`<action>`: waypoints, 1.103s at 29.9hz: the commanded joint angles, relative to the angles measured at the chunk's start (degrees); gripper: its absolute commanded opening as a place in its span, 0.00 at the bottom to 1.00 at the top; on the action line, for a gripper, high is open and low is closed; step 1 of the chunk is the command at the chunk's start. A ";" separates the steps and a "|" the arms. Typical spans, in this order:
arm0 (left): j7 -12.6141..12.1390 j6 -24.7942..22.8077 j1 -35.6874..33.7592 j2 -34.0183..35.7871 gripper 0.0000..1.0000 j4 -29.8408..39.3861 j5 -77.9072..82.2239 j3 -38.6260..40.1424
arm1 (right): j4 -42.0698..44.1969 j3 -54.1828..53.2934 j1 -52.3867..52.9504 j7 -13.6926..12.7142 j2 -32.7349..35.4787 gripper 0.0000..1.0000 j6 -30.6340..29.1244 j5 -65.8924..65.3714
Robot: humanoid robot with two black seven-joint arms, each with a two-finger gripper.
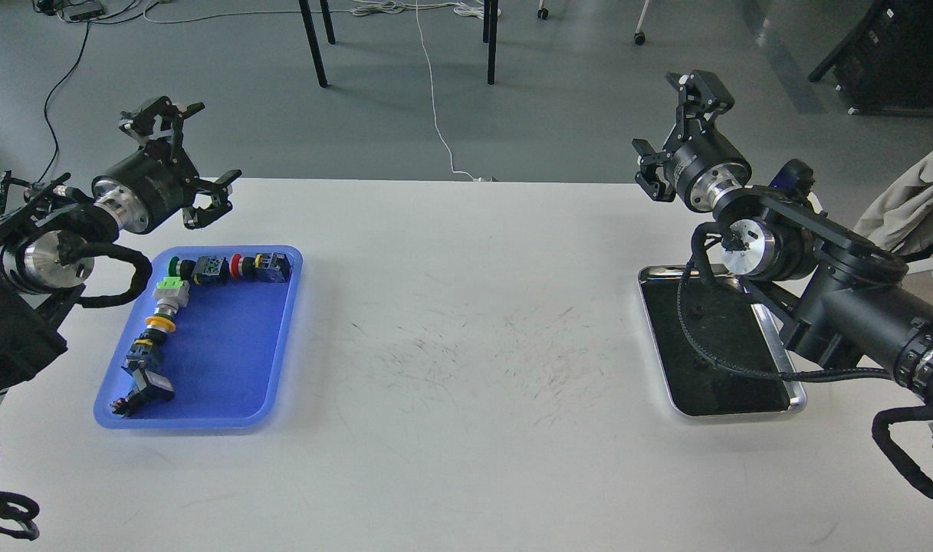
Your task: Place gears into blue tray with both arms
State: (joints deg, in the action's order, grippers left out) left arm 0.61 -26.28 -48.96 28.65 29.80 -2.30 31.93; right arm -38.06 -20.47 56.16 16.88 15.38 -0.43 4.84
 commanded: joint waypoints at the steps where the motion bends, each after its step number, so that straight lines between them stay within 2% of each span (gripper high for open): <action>1: -0.08 -0.09 -0.09 0.09 0.98 0.09 -0.16 0.06 | 0.00 0.00 0.00 0.00 0.00 0.99 -0.01 0.00; 33: 0.10 0.00 -0.26 0.26 0.98 0.09 -0.34 0.24 | -0.08 0.00 0.18 0.17 0.00 0.99 0.26 0.00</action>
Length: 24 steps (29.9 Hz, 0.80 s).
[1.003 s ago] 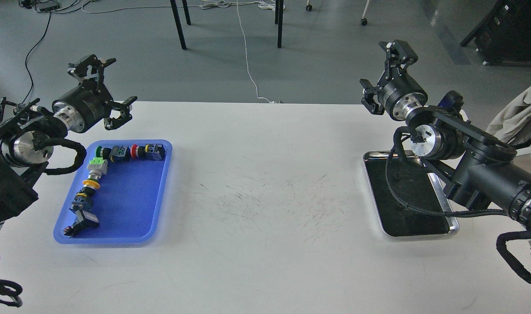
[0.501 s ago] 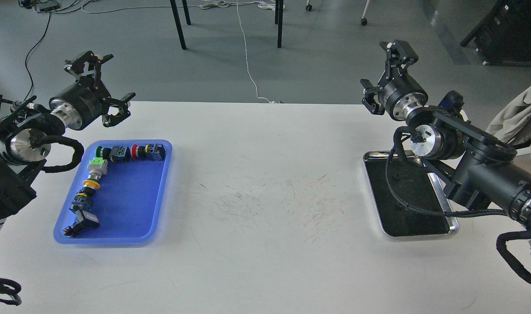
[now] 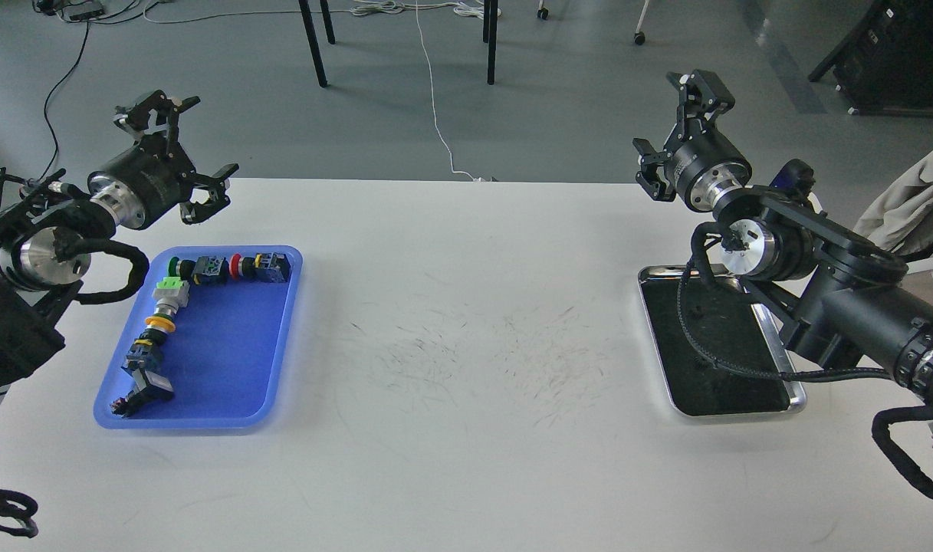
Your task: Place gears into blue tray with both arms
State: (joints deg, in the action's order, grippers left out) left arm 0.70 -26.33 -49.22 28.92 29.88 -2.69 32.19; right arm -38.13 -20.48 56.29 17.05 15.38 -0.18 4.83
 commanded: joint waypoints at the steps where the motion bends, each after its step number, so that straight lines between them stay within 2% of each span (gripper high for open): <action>1: 0.00 0.05 0.00 0.00 0.98 0.00 0.05 -0.02 | -0.01 0.00 0.04 0.00 0.01 0.99 0.01 0.00; 24: 0.00 -0.03 0.00 0.09 0.98 -0.08 0.14 -0.29 | -0.45 0.62 0.13 -0.18 0.71 0.99 0.01 0.00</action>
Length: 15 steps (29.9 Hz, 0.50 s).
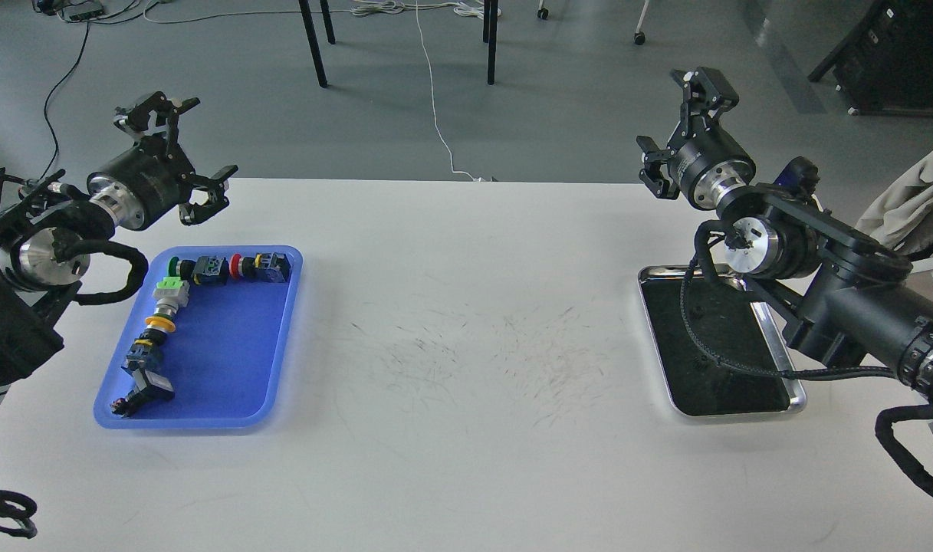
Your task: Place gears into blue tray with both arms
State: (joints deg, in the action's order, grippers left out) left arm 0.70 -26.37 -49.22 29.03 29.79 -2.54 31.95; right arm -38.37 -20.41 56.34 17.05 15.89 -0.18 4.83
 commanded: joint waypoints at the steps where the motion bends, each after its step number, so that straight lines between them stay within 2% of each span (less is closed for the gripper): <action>1: 0.00 0.00 0.00 -0.03 0.98 0.00 -0.01 -0.04 | -0.30 0.89 0.26 -0.26 0.28 0.99 0.00 0.00; 8: 0.00 -0.09 0.09 -0.03 0.98 -0.09 0.26 -0.13 | -2.66 4.93 1.05 -0.70 4.50 0.99 -0.08 -0.70; 15: 0.00 -0.17 0.17 -0.20 0.98 -0.18 0.26 -0.22 | -8.03 20.92 7.19 -0.70 12.67 0.99 -0.87 -0.97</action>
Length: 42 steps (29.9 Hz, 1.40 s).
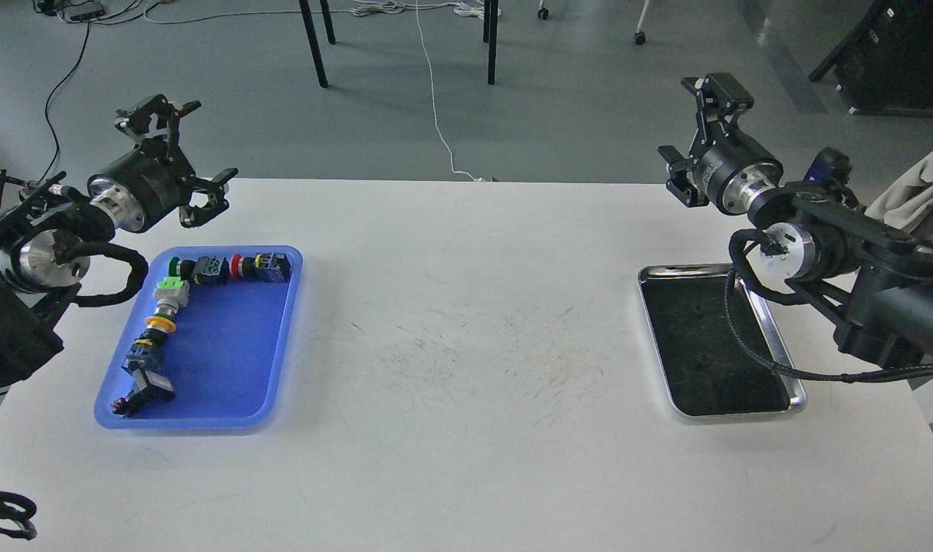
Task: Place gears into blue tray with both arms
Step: 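Move the right gripper over the steel tray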
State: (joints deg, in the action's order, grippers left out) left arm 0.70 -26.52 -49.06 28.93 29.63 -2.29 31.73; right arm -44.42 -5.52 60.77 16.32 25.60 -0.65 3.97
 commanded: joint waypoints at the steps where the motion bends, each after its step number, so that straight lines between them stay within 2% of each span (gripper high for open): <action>1: 0.00 -0.02 0.02 -0.19 0.98 -0.01 0.00 0.00 | -2.77 8.14 4.43 0.03 4.18 0.99 -0.41 -0.19; 6: 0.00 -0.02 0.02 -0.45 0.98 -0.09 0.00 0.09 | -9.18 18.77 13.57 0.21 10.60 0.99 -3.39 -4.92; 9: 0.00 -0.20 0.02 -0.63 0.98 -0.09 0.00 0.18 | -11.30 21.08 18.06 0.47 13.42 0.99 -5.59 -11.94; 12: 0.09 -0.20 0.02 -0.81 0.98 -0.09 0.00 0.26 | -11.57 21.25 19.30 0.73 14.74 0.99 -9.10 -19.41; 18: 0.09 -0.55 0.02 -0.81 0.98 -0.18 0.00 0.53 | -10.95 21.43 19.48 0.73 14.92 0.98 -9.11 -36.11; 24: 0.09 -0.55 0.02 -0.81 0.98 -0.18 0.00 0.53 | -11.39 22.13 19.04 0.73 15.80 0.98 -9.37 -47.19; 28: 0.09 -0.64 0.02 -0.72 0.98 -0.18 -0.08 0.61 | -11.31 23.54 18.95 1.00 15.80 0.98 -10.08 -60.71; 33: 0.09 -0.64 0.02 -0.81 0.98 -0.18 -0.08 0.61 | -11.74 24.59 18.95 5.30 15.45 0.98 -11.66 -74.33; 39: 0.09 -0.55 0.02 -0.81 0.98 -0.18 -0.26 0.61 | -12.27 26.00 16.05 6.62 15.18 0.98 -11.66 -90.61; 42: 0.00 -0.46 0.02 -0.81 0.98 -0.18 -0.44 0.62 | -12.19 27.22 14.39 8.64 13.78 0.98 -11.66 -96.85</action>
State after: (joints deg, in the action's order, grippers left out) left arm 0.80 -27.12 -49.03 28.14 29.44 -2.61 32.36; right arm -56.68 20.68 76.64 23.51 40.43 -12.30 -87.46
